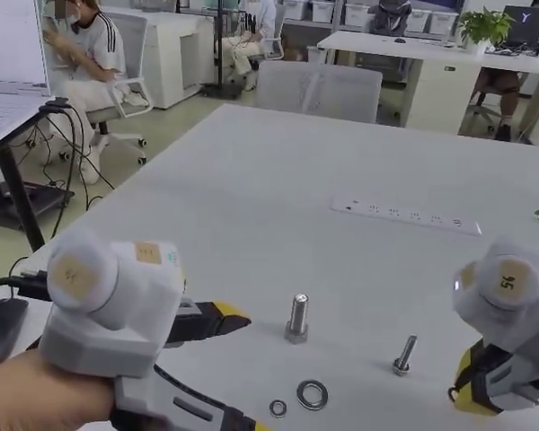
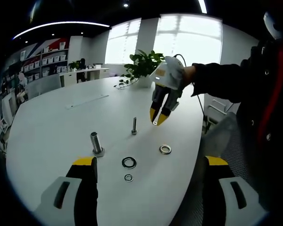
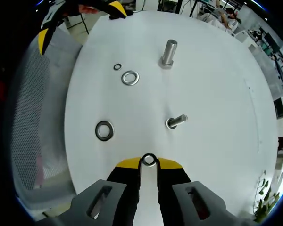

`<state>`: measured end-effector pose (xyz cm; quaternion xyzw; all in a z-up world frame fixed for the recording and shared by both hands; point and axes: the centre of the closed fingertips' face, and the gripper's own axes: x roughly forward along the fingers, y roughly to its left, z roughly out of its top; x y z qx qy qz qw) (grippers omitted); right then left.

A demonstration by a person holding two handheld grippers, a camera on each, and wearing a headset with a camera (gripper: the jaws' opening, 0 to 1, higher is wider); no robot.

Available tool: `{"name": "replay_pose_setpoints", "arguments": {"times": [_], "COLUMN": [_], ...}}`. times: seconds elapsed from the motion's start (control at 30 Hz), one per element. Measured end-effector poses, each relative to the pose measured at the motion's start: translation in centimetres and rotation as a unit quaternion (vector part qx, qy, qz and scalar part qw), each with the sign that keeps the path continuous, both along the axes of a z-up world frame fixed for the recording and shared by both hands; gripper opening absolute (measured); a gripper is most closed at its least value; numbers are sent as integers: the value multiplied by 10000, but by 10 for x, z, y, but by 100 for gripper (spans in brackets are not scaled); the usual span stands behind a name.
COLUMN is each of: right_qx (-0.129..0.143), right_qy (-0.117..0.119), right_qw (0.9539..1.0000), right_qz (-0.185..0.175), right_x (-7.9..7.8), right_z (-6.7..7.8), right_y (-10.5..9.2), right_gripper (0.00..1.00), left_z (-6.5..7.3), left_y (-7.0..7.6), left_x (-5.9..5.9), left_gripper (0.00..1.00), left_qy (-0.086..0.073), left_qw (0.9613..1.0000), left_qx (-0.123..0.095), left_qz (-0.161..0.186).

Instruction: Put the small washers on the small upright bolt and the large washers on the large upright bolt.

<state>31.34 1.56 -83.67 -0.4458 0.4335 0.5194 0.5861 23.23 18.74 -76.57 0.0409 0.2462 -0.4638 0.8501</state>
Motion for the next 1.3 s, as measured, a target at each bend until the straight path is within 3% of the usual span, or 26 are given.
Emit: {"name": "replay_pose_setpoints", "arguments": {"times": [0.17,0.67,0.9,1.3], "right_qx": [114,147,121,-10], "right_qy": [13,-287,-332,-250], "right_qw": [9999,9990,9980,9973], "right_qz": [-15,323,522,695], "right_x": [3,22,28,36], "right_z": [12,42,45,35], "right_y": [4,30,45,52], "right_gripper": [14,14,14,14], "left_z": [0,2,1,-2], "left_y": [0,2,3,6], "left_x": [0,2,2,5], "left_gripper": [93,93,92,92], "left_qy": [-3,-16,-3,36], "left_qw": [10000,10000,10000,9999], "left_qx": [-7,-36,-38,-71], "left_qz": [10,49,80,137]}}
